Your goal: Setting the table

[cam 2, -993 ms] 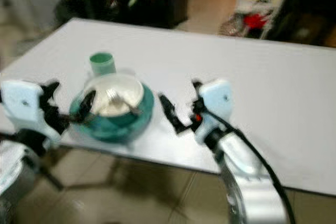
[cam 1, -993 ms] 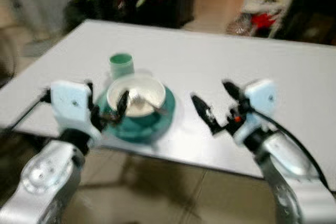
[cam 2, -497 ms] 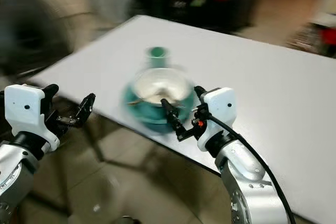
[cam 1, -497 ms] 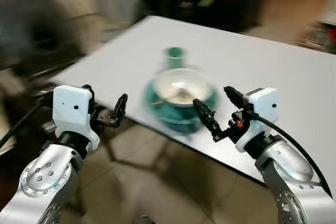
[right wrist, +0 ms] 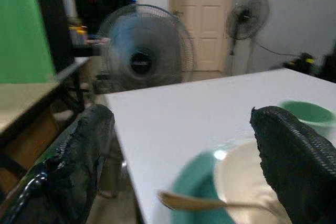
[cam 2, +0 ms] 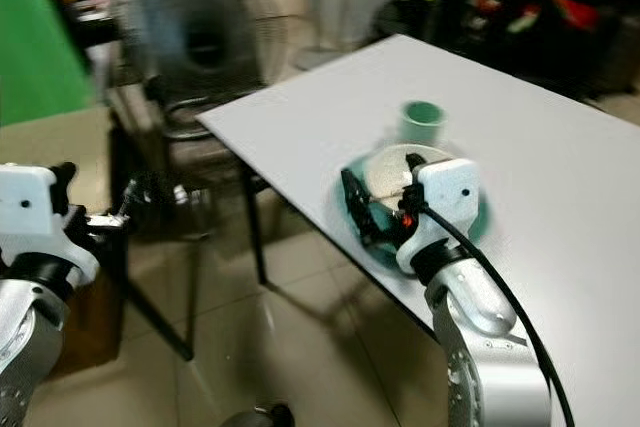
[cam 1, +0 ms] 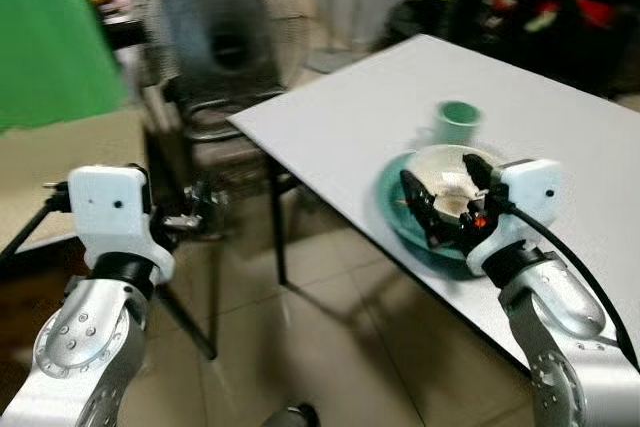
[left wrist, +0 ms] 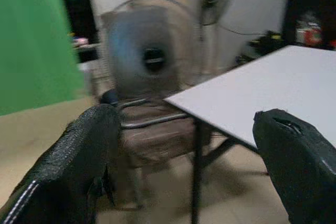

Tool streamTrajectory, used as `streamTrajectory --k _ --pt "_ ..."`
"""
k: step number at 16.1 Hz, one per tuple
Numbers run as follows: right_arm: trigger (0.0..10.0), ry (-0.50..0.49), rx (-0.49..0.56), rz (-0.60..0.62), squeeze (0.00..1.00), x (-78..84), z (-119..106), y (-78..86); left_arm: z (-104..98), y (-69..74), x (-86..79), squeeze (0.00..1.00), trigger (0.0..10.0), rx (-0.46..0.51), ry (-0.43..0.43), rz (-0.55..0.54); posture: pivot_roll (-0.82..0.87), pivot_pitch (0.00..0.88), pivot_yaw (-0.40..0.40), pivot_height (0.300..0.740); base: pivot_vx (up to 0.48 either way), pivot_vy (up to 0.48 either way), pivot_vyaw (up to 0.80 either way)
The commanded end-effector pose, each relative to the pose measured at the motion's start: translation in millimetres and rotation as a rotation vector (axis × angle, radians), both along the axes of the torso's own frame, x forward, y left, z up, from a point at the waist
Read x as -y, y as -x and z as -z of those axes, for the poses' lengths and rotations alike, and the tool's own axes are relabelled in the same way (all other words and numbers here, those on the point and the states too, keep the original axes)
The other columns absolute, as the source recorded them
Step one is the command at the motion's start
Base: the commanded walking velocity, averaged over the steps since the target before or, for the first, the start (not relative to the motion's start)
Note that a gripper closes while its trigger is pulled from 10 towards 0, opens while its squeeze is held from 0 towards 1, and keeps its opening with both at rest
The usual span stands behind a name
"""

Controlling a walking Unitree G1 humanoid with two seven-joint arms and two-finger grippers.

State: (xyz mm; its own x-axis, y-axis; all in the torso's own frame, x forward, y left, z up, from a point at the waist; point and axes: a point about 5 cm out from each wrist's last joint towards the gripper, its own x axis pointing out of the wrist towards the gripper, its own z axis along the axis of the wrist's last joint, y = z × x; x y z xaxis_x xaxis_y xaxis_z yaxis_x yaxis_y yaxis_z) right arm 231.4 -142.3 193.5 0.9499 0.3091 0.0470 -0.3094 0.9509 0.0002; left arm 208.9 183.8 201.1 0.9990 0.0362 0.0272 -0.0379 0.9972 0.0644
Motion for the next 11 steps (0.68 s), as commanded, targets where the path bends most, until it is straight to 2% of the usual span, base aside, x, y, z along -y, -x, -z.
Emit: streamTrajectory --k 1,2,4,5,6,7,11 --pt "10.0 -0.024 0.016 0.015 1.0 1.4 -1.1 -1.9 -2.9 0.3 -2.4 1.0 10.0 0.039 -0.019 -0.056 0.02 0.0 0.029 0.74 0.0 0.0 0.8" --pt "10.0 -0.031 0.013 0.023 1.0 2.0 -0.1 -2.0 -1.4 0.4 -1.8 1.0 10.0 0.023 -0.018 -0.05 0.01 0.0 0.032 0.74 0.0 0.0 0.8" --pt "10.0 -0.053 -0.011 0.066 1.0 5.4 5.5 -1.5 2.7 0.8 1.6 1.0 10.0 -0.03 -0.042 0.038 0.01 0.006 0.043 0.74 0.0 0.0 0.8" --pt "10.0 -0.047 -0.027 0.068 1.0 6.0 7.5 -1.2 5.1 0.7 1.1 0.4 10.0 -0.045 -0.049 0.049 0.01 0.006 0.043 0.74 0.0 0.0 0.8" --pt "10.0 -0.041 -0.037 0.067 1.0 6.1 8.9 -0.8 8.2 0.4 2.2 0.4 10.0 -0.068 -0.028 0.074 0.01 0.006 0.043 0.74 0.0 0.0 0.8" --pt "10.0 -0.029 -0.047 0.072 1.0 6.5 10.3 -0.9 7.2 -0.1 2.6 0.0 10.0 -0.058 -0.055 0.082 0.0 0.012 0.051 0.74 0.0 0.0 0.0" --pt "10.0 -0.051 -0.14 0.012 1.0 -1.7 22.8 4.2 9.3 -1.8 7.6 0.0 10.0 -0.072 -0.053 0.115 0.0 0.017 0.053 0.74 0.0 0.0 0.0"
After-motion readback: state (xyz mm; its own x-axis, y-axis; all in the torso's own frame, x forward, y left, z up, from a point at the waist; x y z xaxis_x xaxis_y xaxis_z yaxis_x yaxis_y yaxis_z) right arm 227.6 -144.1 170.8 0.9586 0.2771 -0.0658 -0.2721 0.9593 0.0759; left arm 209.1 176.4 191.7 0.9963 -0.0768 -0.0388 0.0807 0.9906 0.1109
